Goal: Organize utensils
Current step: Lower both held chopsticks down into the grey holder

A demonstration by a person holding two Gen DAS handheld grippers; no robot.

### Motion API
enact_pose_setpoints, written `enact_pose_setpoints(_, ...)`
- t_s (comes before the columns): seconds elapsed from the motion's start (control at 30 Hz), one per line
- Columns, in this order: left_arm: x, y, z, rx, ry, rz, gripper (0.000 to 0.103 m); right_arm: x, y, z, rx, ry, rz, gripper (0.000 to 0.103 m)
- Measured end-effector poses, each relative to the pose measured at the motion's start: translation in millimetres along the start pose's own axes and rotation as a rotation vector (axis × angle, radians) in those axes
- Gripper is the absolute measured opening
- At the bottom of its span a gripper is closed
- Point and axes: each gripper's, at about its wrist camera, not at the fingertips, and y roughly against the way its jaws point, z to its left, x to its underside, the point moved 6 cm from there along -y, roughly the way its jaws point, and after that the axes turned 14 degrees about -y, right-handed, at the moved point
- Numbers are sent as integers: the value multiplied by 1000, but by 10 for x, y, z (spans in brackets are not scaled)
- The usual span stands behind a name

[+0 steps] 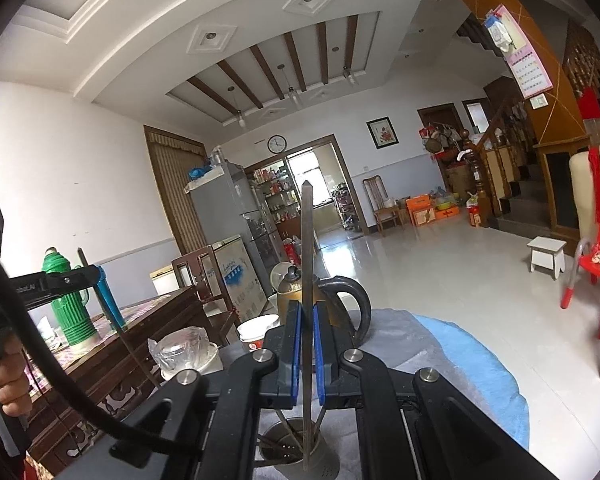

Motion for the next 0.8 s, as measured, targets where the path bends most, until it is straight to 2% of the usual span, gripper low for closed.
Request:
enact_pose_setpoints(0.57,-96,-281,-261,58,0,-56,5,2,-198,52,-12,-15,-6,6)
enact_pose_setpoints(0.8,27,-520,-418,99,35,-28,5,55,-361,-16,-3,-25,5,6)
